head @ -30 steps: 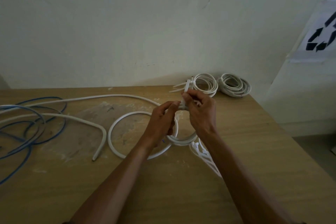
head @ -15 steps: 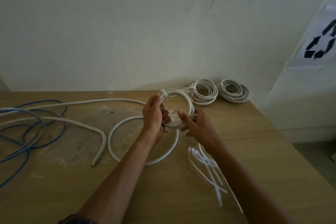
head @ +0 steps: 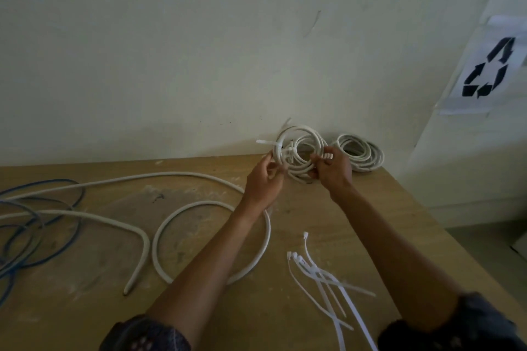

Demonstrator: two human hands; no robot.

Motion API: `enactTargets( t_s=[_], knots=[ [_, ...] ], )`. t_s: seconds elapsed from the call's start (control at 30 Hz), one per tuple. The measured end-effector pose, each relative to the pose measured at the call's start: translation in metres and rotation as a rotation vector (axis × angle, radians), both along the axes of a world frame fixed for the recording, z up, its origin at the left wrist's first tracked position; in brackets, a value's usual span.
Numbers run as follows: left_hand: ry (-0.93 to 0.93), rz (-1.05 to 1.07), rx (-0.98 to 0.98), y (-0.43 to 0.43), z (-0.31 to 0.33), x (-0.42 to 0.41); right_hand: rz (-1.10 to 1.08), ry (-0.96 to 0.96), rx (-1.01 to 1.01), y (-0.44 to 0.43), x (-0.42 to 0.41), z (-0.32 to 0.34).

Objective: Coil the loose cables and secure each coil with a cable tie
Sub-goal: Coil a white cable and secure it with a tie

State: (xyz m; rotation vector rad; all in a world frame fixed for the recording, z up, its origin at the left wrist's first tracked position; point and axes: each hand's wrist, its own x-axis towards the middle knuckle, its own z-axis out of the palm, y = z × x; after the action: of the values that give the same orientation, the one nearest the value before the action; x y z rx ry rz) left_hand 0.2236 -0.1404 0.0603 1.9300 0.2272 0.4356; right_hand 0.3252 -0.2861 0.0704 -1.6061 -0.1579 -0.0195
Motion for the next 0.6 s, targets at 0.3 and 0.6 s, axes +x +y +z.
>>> enactTargets(
  t_s=[0.3, 0.6],
  knots=[
    [0.113, -0.067, 0.49, 0.042, -0.032, -0.02, -0.332, -0.051, -0.506, -0.013, 0.079, -0.003],
    [0.093, -0.131, 0.554, 0.049, -0.022, -0.044, -0.464, -0.097, -0.325, -0.005, 0.023, -0.004]
  ],
)
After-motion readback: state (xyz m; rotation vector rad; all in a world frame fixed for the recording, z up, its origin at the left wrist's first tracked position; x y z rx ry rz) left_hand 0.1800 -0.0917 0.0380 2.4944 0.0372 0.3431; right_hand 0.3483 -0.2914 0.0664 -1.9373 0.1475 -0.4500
